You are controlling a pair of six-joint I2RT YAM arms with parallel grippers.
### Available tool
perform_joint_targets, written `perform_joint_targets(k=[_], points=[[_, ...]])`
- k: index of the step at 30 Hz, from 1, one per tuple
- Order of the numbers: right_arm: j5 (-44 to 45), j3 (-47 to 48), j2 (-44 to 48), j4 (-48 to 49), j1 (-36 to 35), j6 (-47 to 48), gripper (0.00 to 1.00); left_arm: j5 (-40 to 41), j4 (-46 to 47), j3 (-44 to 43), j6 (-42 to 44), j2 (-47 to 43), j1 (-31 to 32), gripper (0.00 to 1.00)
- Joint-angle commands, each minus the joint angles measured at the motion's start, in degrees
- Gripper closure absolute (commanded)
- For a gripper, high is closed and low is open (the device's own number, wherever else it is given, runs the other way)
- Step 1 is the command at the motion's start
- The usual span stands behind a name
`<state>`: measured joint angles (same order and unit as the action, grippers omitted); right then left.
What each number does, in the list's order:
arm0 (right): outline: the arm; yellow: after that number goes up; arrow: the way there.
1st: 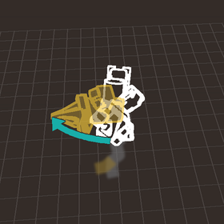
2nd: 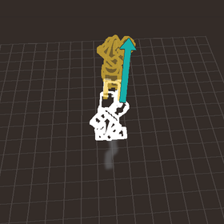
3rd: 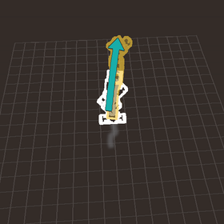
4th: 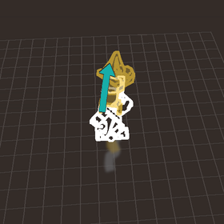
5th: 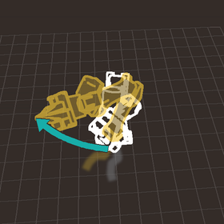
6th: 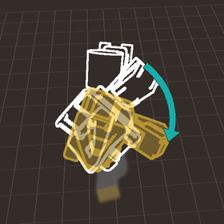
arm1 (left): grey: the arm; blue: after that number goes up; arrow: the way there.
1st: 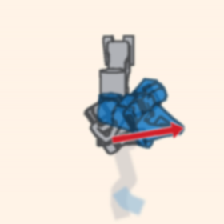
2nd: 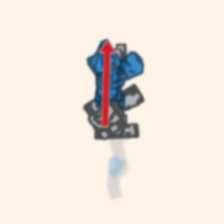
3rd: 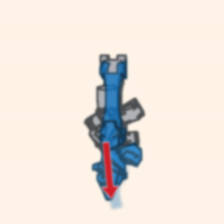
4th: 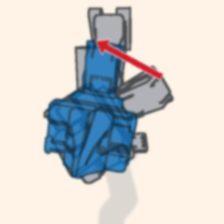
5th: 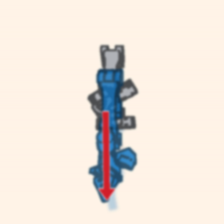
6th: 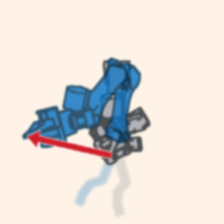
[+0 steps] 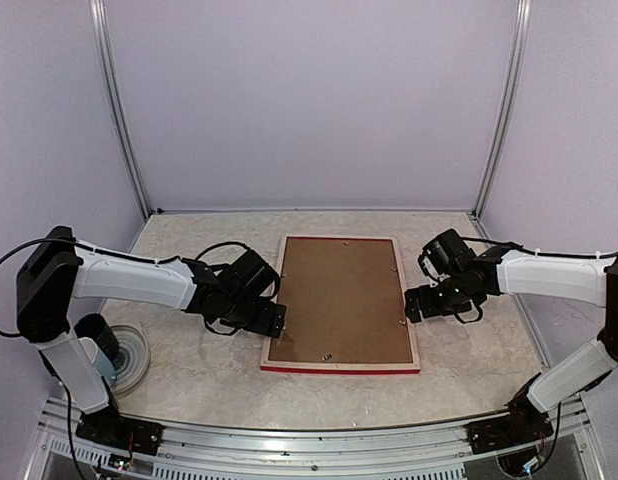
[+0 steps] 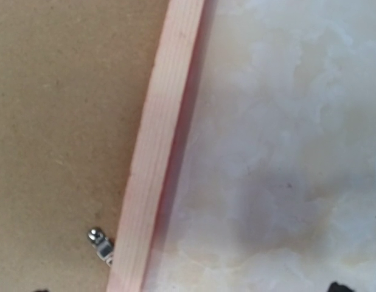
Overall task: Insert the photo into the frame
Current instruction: Press the fastener onto the backboard.
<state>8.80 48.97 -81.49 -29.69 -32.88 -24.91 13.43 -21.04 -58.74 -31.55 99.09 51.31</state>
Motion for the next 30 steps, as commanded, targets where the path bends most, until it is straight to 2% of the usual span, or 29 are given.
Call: perform_joint_targets(k=[1, 30], points=[[0.5, -1.0, 1.6, 0.3, -0.6, 0.0, 0.01, 1.5, 0.4, 0.6, 0.4, -1.2, 0.2, 0.08], [1.2, -1.5, 1.6, 0.1, -0.6, -0.2, 0.01, 1.3, 2.3, -1.7, 1.3, 5.8, -0.2, 0.18]])
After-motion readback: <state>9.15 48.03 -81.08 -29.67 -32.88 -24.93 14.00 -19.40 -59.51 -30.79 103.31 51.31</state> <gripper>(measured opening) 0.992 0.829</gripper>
